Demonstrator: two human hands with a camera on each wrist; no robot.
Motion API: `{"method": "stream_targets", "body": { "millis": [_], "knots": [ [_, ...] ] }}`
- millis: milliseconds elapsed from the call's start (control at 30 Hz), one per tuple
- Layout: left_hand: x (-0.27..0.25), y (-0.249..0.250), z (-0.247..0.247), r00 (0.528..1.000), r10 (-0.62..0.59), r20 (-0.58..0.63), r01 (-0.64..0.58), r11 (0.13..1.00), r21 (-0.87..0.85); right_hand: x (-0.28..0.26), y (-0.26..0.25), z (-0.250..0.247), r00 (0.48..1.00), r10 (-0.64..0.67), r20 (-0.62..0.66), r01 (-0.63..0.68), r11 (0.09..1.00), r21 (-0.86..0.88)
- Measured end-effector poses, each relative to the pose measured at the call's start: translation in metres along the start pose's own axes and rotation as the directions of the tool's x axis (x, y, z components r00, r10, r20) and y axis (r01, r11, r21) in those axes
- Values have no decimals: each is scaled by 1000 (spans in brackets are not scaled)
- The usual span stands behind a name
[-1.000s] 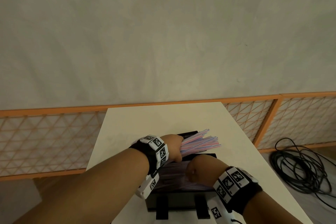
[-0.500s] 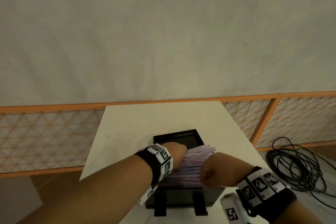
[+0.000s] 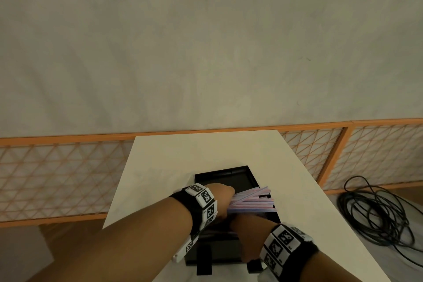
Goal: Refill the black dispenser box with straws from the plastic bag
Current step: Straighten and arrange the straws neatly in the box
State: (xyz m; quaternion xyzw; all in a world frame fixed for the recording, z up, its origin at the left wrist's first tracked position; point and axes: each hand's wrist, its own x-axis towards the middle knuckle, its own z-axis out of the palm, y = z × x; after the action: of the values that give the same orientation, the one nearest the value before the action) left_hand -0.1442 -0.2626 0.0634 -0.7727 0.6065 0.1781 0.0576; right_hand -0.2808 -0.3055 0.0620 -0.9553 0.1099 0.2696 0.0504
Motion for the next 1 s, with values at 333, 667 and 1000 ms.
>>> {"method": "stream_targets", "body": {
  "millis": [333, 667, 1000],
  "knots": [
    [2, -2, -1, 1000, 2, 2, -2, 1000, -28, 18, 3, 1, 1000, 18, -1, -18, 991, 132],
    [0, -5, -7, 1000, 2, 6, -2, 998, -55, 16, 9, 6, 957, -100, -272, 191, 924, 332],
    [-5, -5, -1, 1000, 20, 2, -19, 999, -50, -5, 14, 3, 802, -48, -595, 136, 985, 104]
  ]
}}
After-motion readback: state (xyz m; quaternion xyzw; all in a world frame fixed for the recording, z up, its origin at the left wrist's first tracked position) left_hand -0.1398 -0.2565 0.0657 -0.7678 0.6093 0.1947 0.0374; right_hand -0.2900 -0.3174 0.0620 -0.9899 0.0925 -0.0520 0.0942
